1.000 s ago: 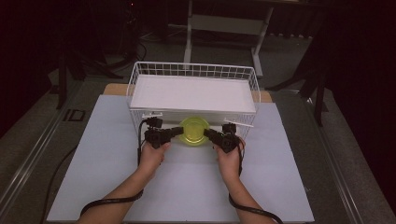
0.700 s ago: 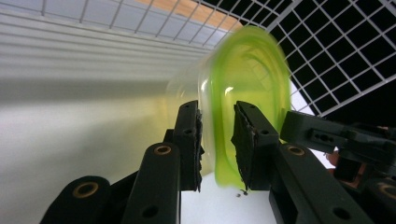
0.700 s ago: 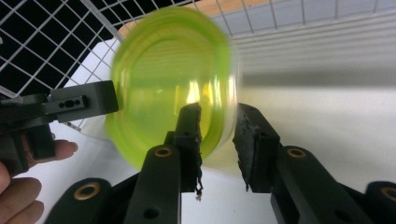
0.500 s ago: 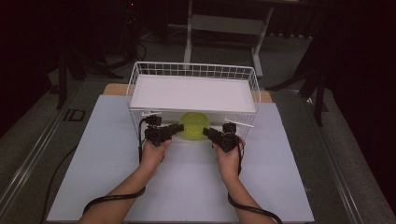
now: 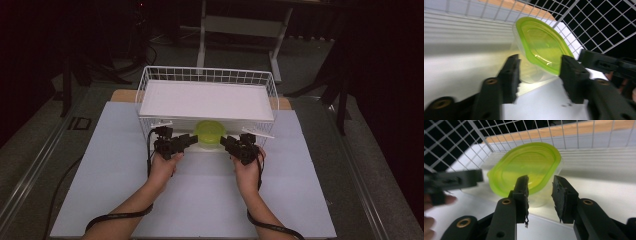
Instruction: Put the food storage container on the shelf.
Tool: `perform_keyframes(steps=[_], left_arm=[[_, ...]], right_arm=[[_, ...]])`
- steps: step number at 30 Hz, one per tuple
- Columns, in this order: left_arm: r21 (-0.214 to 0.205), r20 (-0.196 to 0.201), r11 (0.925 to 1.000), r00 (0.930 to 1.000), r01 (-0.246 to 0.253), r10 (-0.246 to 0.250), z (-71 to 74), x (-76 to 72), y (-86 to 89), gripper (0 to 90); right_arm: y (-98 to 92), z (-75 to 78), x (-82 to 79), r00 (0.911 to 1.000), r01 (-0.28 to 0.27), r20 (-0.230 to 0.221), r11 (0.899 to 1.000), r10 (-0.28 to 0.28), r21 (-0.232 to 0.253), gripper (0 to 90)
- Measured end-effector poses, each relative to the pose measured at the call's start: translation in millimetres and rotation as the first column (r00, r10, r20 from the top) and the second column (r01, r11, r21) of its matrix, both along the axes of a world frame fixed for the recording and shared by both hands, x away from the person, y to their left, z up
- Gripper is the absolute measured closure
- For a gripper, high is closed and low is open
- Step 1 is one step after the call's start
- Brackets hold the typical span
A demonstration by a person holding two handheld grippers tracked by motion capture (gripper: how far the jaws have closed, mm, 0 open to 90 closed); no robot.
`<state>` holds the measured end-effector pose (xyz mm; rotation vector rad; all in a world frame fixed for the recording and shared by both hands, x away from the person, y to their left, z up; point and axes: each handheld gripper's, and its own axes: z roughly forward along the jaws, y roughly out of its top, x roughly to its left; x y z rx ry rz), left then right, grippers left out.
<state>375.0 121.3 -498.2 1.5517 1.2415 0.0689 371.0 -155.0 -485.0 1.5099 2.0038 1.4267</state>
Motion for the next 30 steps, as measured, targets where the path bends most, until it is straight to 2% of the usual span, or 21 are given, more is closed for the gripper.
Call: perform_keyframes(steps=[1, 2, 3, 5, 7, 9, 11, 12, 13, 14, 15, 17, 18, 21, 22, 25, 26, 30], left_arm=[[0.014, 0.001, 0.9999, 1.0, -0.009, 0.009, 1.2, -2.9, 0.7, 40.7], [0.027, 0.009, 0.9996, 0.9999, -0.011, 0.01, 1.9, -5.8, 1.8, 37.6], [0.027, 0.021, 0.9996, 0.9997, 0.009, -0.01, 1.9, -9.0, 3.1, 35.9], [0.055, 0.05, 0.9979, 0.9981, 0.034, -0.037, 1.8, -16.0, 3.7, 28.5], [0.067, 0.092, 0.996, 0.9936, 0.058, -0.064, 0.7, -25.0, 4.5, 25.8], [0.116, 0.119, 0.9911, 0.9898, 0.064, -0.078, -0.1, -34.3, 3.6, 17.4], [0.118, 0.137, 0.9904, 0.9866, 0.072, -0.088, -2.0, -44.1, 4.4, 14.1], [0.12, 0.151, 0.9887, 0.9828, 0.089, -0.107, -3.3, -49.5, 5.6, 11.7], [0.13, 0.16, 0.9867, 0.98, 0.097, -0.118, -3.7, -53.1, 6.1, 1.3], [0.157, 0.193, 0.9841, 0.9746, 0.084, -0.114, -4.0, -59.2, 7.1, 0.2], [0.167, 0.205, 0.9831, 0.9727, 0.075, -0.109, -4.1, -62.6, 7.8, 0.1], [0.163, 0.245, 0.9849, 0.9645, 0.059, -0.098, -4.3, -71.0, 10.5, 0.1], [0.162, 0.27, 0.9852, 0.9579, 0.056, -0.098, -4.0, -75.6, 12.1, 0.2], [0.15, 0.302, 0.9864, 0.9471, 0.066, -0.109, -4.0, -84.8, 14.3, 0.2], [0.14, 0.311, 0.9875, 0.9438, 0.072, -0.113, -4.3, -88.3, 14.7, 0.2], [0.13, 0.316, 0.9873, 0.9399, 0.091, -0.129, -4.6, -93.1, 14.8, 0.2], [0.127, 0.328, 0.9872, 0.9353, 0.096, -0.133, -4.7, -95.0, 14.9, 0.2], [0.137, 0.337, 0.985, 0.9302, 0.105, -0.146, -4.7, -97.2, 14.1, 0.2]], right_arm=[[-0.9, 0.9, -2.7, 1.0, -0.005, 0.006, 1.0, 0.005, -0.012, 72.8], [-1.5, 1.4, -4.9, 0.9999, -0.004, 0.016, 1.0, 0.004, -0.013, 74.3], [-1.9, 2.3, -8.0, 0.9998, -0.003, 0.017, 1.0, 0.004, -0.015, 79.6], [-0.3, 2.2, -13.5, 0.9997, -0.022, 0.004, 1.0, 0.022, -0.022, 89.8], [4.5, -1.7, -15.9, 0.9984, -0.056, -0.014, 0.998, 0.055, -0.03, 90.0], [10.0, -6.8, -17.2, 0.997, -0.071, -0.034, 0.997, 0.069, -0.037, 90.0], [16.5, -13.4, -17.0, 0.9954, -0.081, -0.055, 0.996, 0.079, -0.041, 90.0], [18.8, -15.1, -16.6, 0.9948, -0.085, -0.06, 0.996, 0.082, -0.041, 90.0], [22.9, -17.2, -16.2, 0.9941, -0.092, -0.062, 0.995, 0.089, -0.045, 90.0], [24.9, -18.1, -15.6, 0.9935, -0.097, -0.064, 0.994, 0.094, -0.046, 90.0], [28.4, -19.0, -14.8, 0.9929, -0.101, -0.067, 0.994, 0.098, -0.048, 90.0], [32.9, -20.3, -12.7, 0.9928, -0.103, -0.066, 0.993, 0.099, -0.056, 90.0], [34.1, -21.0, -11.6, 0.993, -0.101, -0.067, 0.993, 0.097, -0.056, 90.0], [37.9, -25.1, -6.4, 0.9928, -0.093, -0.081, 0.994, 0.088, -0.06, 90.0], [38.6, -26.5, -4.6, 0.9931, -0.089, -0.082, 0.994, 0.083, -0.062, 90.0], [40.0, -30.7, 2.2, 0.9934, -0.071, -0.095, 0.995, 0.064, -0.066, 90.0], [40.1, -31.1, 3.9, 0.9935, -0.067, -0.097, 0.996, 0.06, -0.064, 90.0], [39.3, -29.1, 11.8, 0.9954, -0.042, -0.088, 0.998, 0.038, -0.047, 89.9]])
